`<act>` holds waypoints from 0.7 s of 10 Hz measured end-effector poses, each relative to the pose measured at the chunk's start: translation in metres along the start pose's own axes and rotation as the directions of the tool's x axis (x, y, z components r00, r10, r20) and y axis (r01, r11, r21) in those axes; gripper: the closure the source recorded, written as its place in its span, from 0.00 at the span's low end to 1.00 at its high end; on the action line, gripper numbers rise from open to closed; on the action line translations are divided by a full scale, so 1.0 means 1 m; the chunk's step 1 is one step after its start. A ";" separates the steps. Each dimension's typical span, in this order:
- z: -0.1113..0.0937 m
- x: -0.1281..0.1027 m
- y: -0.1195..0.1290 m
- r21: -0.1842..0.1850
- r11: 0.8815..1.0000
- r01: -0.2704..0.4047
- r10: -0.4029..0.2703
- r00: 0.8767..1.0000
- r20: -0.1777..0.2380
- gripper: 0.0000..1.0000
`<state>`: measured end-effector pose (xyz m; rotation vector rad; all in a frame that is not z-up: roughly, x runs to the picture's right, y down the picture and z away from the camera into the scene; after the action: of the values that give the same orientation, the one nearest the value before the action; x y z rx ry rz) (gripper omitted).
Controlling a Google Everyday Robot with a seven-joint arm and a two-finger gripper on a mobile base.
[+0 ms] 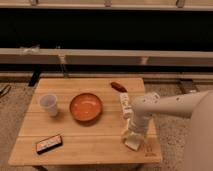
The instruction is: Place the white sponge in the ceramic bowl
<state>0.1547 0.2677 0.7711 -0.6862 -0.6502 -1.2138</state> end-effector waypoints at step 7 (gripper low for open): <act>0.018 -0.002 0.002 -0.014 1.000 -0.022 0.022 0.999 0.035 0.43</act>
<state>0.1544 0.2836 0.7806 -0.7259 -0.6630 -1.1888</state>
